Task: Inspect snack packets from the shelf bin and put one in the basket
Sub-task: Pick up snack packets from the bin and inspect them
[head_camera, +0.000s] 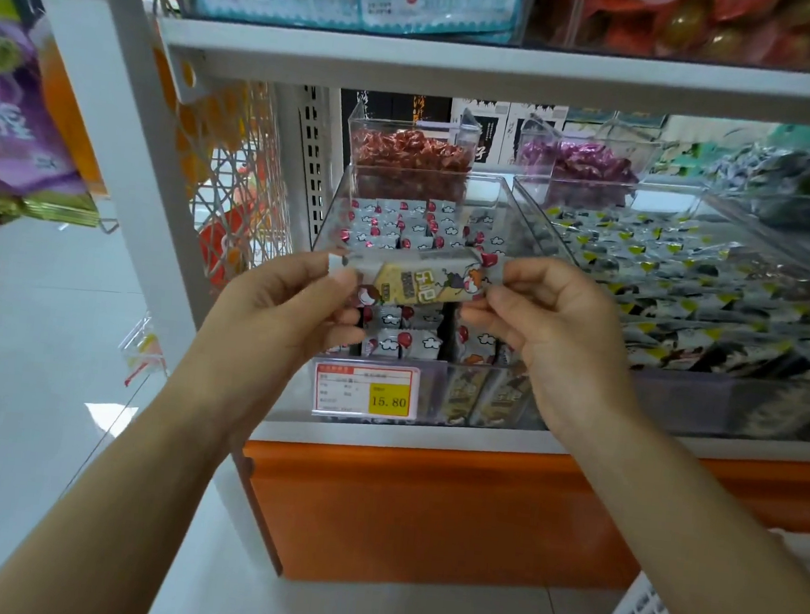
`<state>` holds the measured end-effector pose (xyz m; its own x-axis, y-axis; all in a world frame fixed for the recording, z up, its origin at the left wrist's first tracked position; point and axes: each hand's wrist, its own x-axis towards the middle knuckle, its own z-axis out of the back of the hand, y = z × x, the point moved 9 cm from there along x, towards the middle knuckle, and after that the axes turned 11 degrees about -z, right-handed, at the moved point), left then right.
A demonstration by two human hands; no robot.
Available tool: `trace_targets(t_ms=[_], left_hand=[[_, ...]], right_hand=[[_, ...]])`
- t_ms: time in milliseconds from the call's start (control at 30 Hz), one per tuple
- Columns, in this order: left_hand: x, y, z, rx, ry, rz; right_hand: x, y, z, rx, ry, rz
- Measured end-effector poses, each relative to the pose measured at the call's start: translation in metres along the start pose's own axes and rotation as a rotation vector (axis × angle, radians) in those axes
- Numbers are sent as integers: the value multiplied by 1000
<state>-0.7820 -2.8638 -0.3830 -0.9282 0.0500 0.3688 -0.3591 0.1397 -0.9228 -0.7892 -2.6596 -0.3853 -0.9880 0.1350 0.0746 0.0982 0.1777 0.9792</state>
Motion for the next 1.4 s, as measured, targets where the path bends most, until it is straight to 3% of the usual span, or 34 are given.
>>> trace_targets(t_ms=[167, 467, 800, 1000, 1400], left_hand=[[0, -2, 5, 162, -73, -48], [-3, -17, -5, 253, 8, -125], [-6, -19, -15, 454, 105, -182], [-6, -16, -8, 465, 25, -135], [-3, -27, -1, 695, 55, -241]], right_hand=[[-2, 0, -13, -3, 102, -9], [-6, 7, -19, -213, 143, 75], [-8, 17, -6, -421, -48, 181], [-19, 27, -18, -560, -24, 326], [-18, 22, -27, -596, 57, 290]])
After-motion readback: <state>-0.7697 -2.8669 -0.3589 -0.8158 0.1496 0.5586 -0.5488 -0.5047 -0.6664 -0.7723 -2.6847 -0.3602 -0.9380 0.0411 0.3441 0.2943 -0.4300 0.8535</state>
